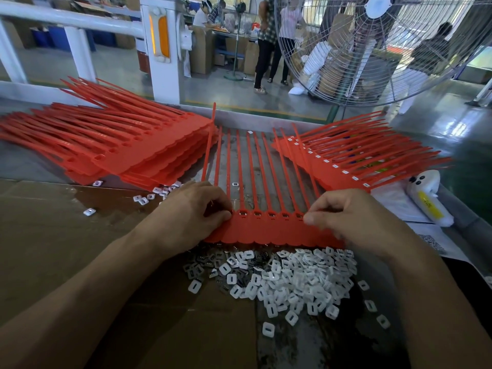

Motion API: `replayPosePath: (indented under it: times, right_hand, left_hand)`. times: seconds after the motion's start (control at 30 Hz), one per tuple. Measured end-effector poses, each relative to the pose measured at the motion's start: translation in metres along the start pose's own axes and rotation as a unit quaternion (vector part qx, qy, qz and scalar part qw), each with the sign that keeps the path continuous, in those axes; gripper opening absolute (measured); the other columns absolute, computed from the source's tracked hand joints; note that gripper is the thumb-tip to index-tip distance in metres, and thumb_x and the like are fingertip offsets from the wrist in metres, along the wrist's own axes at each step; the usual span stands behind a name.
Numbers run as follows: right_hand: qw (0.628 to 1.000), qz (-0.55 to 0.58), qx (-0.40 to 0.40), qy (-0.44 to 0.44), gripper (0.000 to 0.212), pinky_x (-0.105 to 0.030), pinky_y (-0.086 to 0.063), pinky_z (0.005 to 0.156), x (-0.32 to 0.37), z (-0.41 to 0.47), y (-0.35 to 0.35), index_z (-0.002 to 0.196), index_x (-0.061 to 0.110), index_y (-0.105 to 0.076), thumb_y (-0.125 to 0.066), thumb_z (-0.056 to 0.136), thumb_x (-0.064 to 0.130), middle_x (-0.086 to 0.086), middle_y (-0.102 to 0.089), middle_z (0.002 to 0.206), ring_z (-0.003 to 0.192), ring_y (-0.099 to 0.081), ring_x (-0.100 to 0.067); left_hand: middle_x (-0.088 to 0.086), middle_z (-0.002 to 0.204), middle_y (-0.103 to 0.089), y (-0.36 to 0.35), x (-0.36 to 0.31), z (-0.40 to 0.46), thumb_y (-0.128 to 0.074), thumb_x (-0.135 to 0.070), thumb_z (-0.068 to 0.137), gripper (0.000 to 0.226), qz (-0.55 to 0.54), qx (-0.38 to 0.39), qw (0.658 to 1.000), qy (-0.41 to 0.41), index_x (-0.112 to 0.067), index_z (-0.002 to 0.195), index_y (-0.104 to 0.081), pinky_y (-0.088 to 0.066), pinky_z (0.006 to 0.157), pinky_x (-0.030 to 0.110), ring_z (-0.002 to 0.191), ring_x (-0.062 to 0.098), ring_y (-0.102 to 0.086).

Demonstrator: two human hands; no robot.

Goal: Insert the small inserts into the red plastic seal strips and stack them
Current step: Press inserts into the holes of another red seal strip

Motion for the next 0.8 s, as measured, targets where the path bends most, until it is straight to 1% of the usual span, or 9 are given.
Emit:
replayPosePath:
  times: [0.07, 0.1, 0.2, 0.3, 0.4, 0.5, 0.6, 0.73, 0.8]
  right_hand:
    - [0.989, -0.021, 0.144, 0.028, 0.014, -0.016, -0.045, 0.056, 0.014, -0.008, -0.014, 0.087, 0.035, -0.077, -0.086, 0.079, 0.041, 0.011, -0.074, 0.074, 0.06, -0.062, 0.003]
    - [0.981, -0.031, 0.19, 0.032, 0.022, -0.015, -0.046, 0.057, 0.019, -0.011, -0.019, 0.089, 0.035, -0.077, -0.088, 0.074, 0.048, 0.008, -0.076, 0.077, 0.063, -0.064, 0.002]
    - [0.97, -0.064, 0.234, 0.02, 0.054, -0.027, -0.048, 0.06, 0.024, -0.018, -0.026, 0.097, 0.041, -0.072, -0.089, 0.053, 0.069, 0.005, -0.073, 0.079, 0.063, -0.062, -0.004]
    - [0.96, -0.082, 0.264, 0.036, 0.063, -0.033, -0.049, 0.06, 0.028, -0.024, -0.032, 0.103, 0.048, -0.064, -0.09, 0.05, 0.07, 0.006, -0.071, 0.08, 0.061, -0.059, -0.003]
    - [0.95, -0.125, 0.278, 0.065, 0.06, -0.028, -0.048, 0.058, 0.036, -0.027, -0.043, 0.106, 0.049, -0.059, -0.093, 0.058, 0.062, 0.009, -0.07, 0.081, 0.06, -0.059, 0.0]
    - [0.945, -0.161, 0.272, 0.087, 0.048, -0.019, -0.043, 0.054, 0.043, -0.028, -0.05, 0.104, 0.045, -0.06, -0.092, 0.068, 0.053, 0.012, -0.068, 0.078, 0.059, -0.058, 0.001]
    - [0.946, -0.155, 0.27, 0.091, 0.035, -0.018, -0.043, 0.054, 0.046, -0.029, -0.051, 0.103, 0.042, -0.064, -0.088, 0.077, 0.047, 0.013, -0.068, 0.078, 0.059, -0.059, 0.002]
    - [0.954, -0.125, 0.247, 0.112, 0.013, -0.017, -0.046, 0.059, 0.047, -0.025, -0.05, 0.095, 0.037, -0.07, -0.081, 0.088, 0.036, 0.012, -0.068, 0.079, 0.062, -0.061, 0.0]
    - [0.958, -0.1, 0.243, 0.117, 0.007, -0.018, -0.048, 0.061, 0.046, -0.024, -0.05, 0.092, 0.035, -0.072, -0.079, 0.09, 0.032, 0.01, -0.069, 0.08, 0.063, -0.061, 0.0]
  left_hand:
    - [-0.016, 0.107, -0.063, 0.0, 0.0, 0.0, -0.067, -0.038, 0.094, 0.015, 0.003, -0.002, 1.0, 0.0, -0.033, 0.108, -0.07, -0.047, 0.098, 0.032, 0.105, 0.005, -0.054]
    - [-0.016, 0.107, -0.063, -0.001, 0.0, 0.0, -0.067, -0.038, 0.094, 0.015, 0.003, -0.004, 1.0, -0.001, -0.033, 0.108, -0.071, -0.047, 0.097, 0.031, 0.105, 0.005, -0.054]
    - [-0.015, 0.106, -0.063, -0.002, 0.0, 0.0, -0.068, -0.037, 0.094, 0.015, 0.006, -0.008, 1.0, -0.003, -0.031, 0.107, -0.071, -0.046, 0.097, 0.03, 0.104, 0.005, -0.054]
    - [-0.015, 0.106, -0.064, -0.002, 0.001, 0.0, -0.068, -0.037, 0.094, 0.014, 0.005, -0.01, 1.0, -0.003, -0.032, 0.106, -0.071, -0.046, 0.096, 0.029, 0.104, 0.004, -0.054]
    - [-0.016, 0.105, -0.063, -0.002, 0.002, 0.0, -0.068, -0.038, 0.093, 0.014, 0.007, -0.008, 1.0, -0.006, -0.033, 0.106, -0.071, -0.046, 0.096, 0.029, 0.104, 0.003, -0.054]
    - [-0.017, 0.105, -0.063, -0.003, 0.002, 0.0, -0.067, -0.039, 0.093, 0.013, 0.005, -0.008, 1.0, -0.005, -0.034, 0.105, -0.071, -0.046, 0.096, 0.029, 0.104, 0.003, -0.054]
    - [-0.018, 0.104, -0.063, -0.002, 0.002, 0.0, -0.067, -0.039, 0.093, 0.012, 0.007, -0.007, 1.0, -0.004, -0.035, 0.104, -0.071, -0.046, 0.095, 0.029, 0.103, 0.003, -0.054]
    - [-0.017, 0.104, -0.063, -0.002, 0.001, 0.0, -0.068, -0.038, 0.094, 0.012, 0.008, -0.004, 1.0, -0.008, -0.033, 0.105, -0.071, -0.047, 0.095, 0.029, 0.103, 0.003, -0.054]
    - [-0.017, 0.104, -0.063, -0.001, 0.0, -0.001, -0.068, -0.038, 0.094, 0.013, 0.009, -0.004, 1.0, -0.009, -0.033, 0.105, -0.071, -0.047, 0.095, 0.029, 0.103, 0.004, -0.054]
Point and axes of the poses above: each hand's wrist, its own z-axis towards the middle knuckle, its own y-axis out of the back of the hand, x = y × z, the point moved 4 cm from there along z, towards the middle knuckle
